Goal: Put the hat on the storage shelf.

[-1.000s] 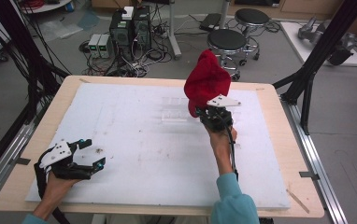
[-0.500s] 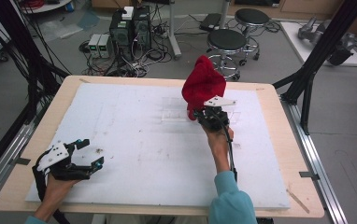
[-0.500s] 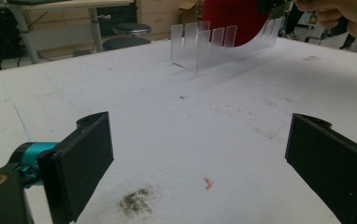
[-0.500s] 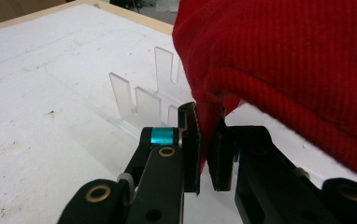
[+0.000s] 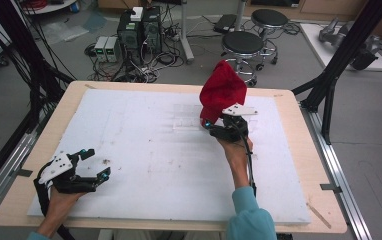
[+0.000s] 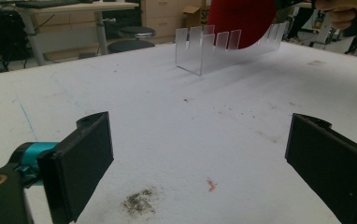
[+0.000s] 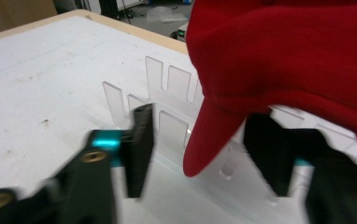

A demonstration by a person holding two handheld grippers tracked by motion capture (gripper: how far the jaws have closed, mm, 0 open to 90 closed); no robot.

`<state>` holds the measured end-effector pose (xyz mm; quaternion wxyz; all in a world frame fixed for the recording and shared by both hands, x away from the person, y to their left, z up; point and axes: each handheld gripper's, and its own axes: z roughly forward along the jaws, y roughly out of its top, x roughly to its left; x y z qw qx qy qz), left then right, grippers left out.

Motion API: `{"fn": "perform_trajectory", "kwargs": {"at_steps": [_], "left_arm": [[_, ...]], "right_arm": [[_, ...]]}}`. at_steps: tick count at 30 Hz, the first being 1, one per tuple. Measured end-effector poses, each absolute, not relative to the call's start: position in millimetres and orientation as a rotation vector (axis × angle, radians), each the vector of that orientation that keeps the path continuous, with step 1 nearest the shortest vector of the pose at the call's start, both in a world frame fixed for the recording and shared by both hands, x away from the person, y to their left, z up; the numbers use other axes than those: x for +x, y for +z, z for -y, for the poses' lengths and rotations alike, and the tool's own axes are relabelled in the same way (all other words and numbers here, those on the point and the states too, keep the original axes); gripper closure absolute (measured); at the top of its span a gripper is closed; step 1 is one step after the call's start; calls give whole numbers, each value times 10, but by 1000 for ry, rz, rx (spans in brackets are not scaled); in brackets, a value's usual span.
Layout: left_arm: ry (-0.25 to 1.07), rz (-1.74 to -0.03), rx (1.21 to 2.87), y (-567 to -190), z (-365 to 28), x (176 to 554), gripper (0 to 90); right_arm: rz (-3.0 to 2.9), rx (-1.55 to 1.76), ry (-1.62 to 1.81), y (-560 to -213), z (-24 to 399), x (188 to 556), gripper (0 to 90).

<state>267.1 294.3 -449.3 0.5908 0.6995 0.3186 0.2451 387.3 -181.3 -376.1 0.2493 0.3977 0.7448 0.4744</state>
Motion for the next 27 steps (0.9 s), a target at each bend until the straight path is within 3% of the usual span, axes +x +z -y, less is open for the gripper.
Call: {"fn": "perform_trajectory", "kwargs": {"at_steps": [3,6,13,19,27], "left_arm": [[573,-751,1621,-4495,-2944,2673,79],[576,-756,1619,-4494,-2949,2677,79],[602,-748,1596,-4499,-2953,2641,79],[624,-744,1577,-4504,-2962,2617,79],[639,-744,1553,-4509,-2972,2596,79]], "right_arm": [[-2029,1109,1316,-3695,1878,3761,217],[-2025,1103,1350,-3608,1959,3610,141],[-1886,938,1473,-3388,2226,3051,113],[-1824,898,1472,-3724,2482,2613,113],[-1750,988,1480,-4320,2640,2471,112]]}}
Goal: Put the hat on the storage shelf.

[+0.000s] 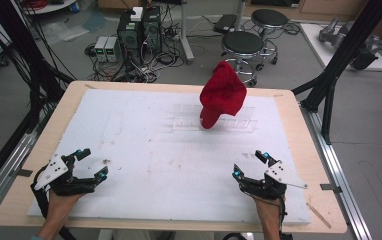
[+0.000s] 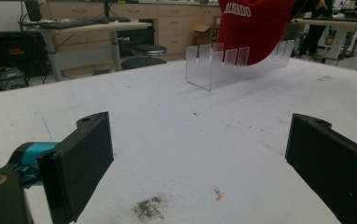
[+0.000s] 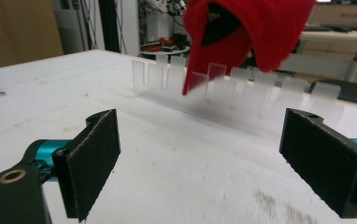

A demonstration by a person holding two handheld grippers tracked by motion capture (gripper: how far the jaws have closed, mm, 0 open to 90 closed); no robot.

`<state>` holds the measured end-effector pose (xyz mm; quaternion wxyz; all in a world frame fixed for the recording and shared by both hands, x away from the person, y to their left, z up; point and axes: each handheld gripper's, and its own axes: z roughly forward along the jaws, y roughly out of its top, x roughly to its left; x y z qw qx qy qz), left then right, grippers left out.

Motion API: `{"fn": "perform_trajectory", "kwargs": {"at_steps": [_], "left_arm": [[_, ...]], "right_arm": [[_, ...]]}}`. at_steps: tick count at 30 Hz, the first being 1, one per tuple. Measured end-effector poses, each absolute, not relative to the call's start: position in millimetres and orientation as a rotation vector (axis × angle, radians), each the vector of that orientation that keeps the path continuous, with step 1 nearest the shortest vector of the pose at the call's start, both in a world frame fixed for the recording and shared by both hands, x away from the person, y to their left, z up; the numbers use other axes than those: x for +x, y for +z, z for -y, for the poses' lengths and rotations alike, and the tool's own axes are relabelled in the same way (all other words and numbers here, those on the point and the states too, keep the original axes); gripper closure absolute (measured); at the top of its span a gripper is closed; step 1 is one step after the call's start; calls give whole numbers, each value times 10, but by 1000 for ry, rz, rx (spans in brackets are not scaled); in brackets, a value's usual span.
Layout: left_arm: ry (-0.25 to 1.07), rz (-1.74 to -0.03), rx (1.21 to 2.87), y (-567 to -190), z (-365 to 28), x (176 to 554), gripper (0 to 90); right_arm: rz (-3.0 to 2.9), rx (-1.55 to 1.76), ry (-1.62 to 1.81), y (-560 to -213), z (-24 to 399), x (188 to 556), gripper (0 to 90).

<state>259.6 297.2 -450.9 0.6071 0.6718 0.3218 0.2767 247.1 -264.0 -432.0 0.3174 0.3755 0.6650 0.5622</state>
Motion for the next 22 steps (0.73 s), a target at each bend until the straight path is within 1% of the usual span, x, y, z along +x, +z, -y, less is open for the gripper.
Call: {"fn": "perform_trajectory", "kwargs": {"at_steps": [5,22], "left_arm": [[645,-742,1561,-4508,-2962,2595,79],[653,-748,1562,-4508,-2957,2592,79]], "right_arm": [[-1745,1016,1470,-4448,2664,2478,112],[-1708,1017,1489,-4506,2649,2463,113]]}}
